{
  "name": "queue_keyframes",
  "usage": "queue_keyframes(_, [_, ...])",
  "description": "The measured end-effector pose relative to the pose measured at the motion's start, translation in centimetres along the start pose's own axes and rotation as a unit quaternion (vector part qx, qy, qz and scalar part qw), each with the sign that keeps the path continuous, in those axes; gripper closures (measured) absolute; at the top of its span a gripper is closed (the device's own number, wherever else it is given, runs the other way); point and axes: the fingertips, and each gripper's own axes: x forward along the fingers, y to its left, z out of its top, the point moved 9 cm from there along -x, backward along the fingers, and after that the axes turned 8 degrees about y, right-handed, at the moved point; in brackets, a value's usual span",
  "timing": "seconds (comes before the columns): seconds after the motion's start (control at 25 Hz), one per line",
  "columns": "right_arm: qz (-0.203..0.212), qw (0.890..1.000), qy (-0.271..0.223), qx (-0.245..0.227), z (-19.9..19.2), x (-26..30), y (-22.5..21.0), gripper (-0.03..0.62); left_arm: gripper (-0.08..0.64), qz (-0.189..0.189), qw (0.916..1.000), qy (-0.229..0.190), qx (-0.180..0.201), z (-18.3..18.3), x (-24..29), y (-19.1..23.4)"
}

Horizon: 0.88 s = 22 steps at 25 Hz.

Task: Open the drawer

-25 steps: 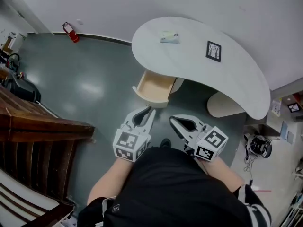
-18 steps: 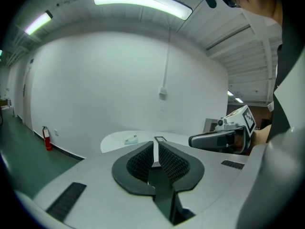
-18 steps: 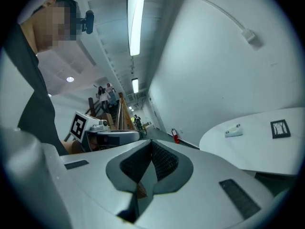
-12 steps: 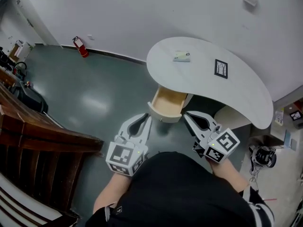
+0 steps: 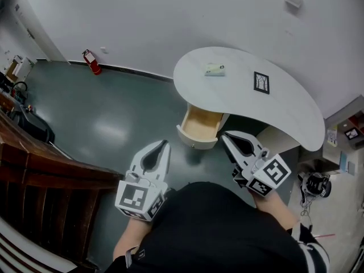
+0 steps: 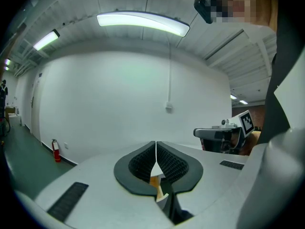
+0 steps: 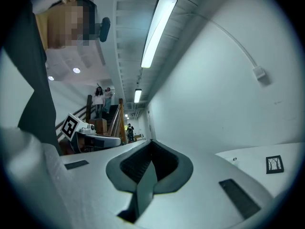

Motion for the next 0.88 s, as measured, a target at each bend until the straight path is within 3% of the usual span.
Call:
queue_keyframes(0.32, [0.009,1.0,-0.001,-0.015,0.0,0.0,1.0,0.58,0.543,0.01,0.9999,0.001,-0.013,-0.4,-1.1,1.0])
queue_keyframes(0.88, [0.018,1.0,0.015,-0.001,-0.7,0.6,0.9,0.58,0.543,0.0,0.9997,0.006,-0.025,-0.8,-0.2,1.0])
